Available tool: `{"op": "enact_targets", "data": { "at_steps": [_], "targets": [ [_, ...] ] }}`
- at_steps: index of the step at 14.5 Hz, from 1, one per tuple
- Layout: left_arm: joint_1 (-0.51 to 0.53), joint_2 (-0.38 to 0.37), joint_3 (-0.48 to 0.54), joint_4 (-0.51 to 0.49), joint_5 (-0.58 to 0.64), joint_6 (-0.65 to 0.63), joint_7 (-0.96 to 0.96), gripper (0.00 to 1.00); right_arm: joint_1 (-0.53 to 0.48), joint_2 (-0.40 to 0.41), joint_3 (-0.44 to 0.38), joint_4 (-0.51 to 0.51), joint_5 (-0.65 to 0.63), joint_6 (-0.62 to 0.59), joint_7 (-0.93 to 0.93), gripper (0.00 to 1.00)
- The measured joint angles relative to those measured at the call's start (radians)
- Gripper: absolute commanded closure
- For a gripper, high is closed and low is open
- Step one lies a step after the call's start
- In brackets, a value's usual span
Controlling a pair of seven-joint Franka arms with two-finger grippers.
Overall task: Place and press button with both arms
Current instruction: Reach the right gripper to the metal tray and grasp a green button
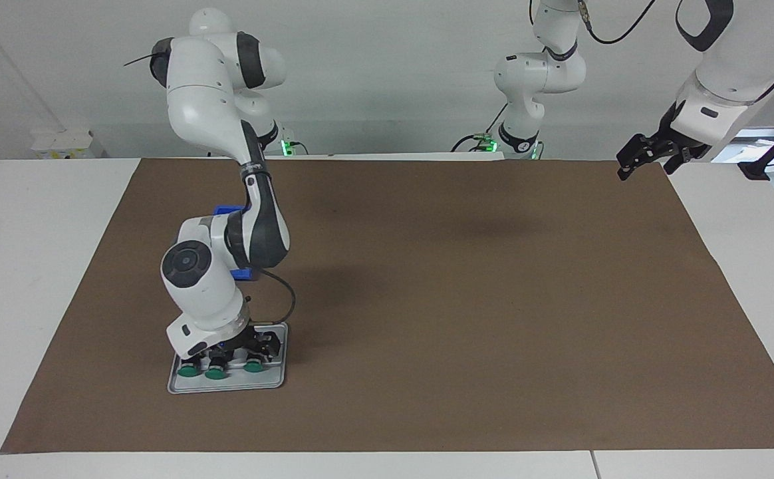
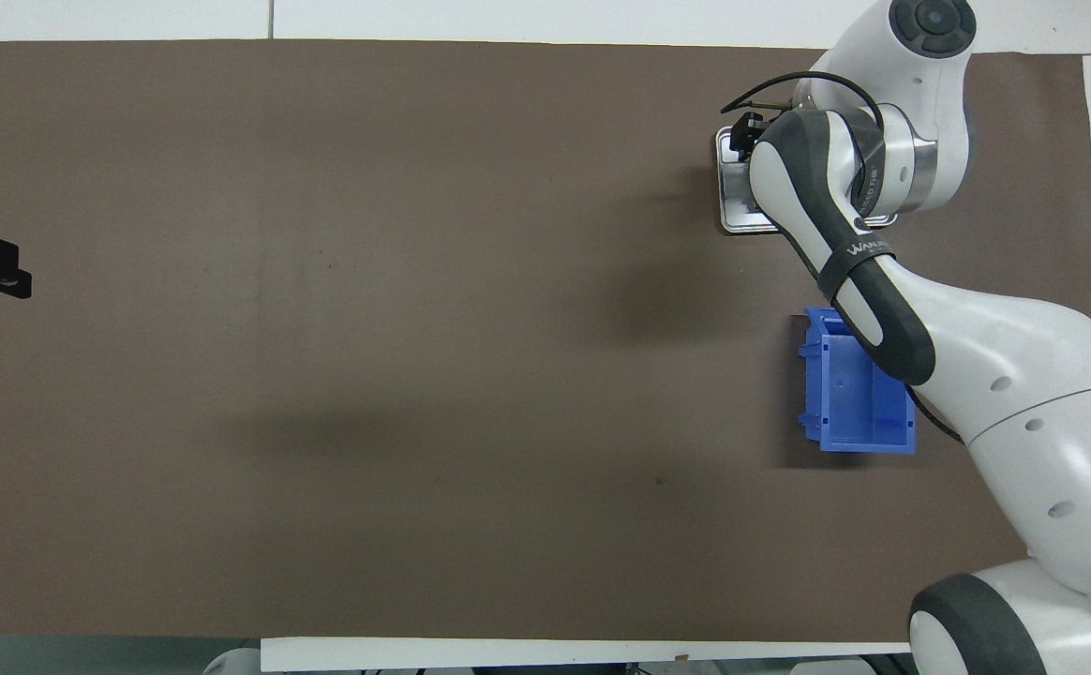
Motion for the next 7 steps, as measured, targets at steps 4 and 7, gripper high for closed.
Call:
{"op": "enact_targets", "data": {
  "at_steps": [4,7],
  "targets": [
    [0.000,0.000,0.000,0.000,0.000,0.000,0.000,0.00,0.003,0.000,0.001,-0.011,0.001,0.002,-0.003,0.18],
    [0.000,-0.001,0.000,0.000,0.000,0.000,0.000,0.00,0.004,0.001,0.001,-0.048,0.001,0.021,-0.007,0.25]
  ]
}}
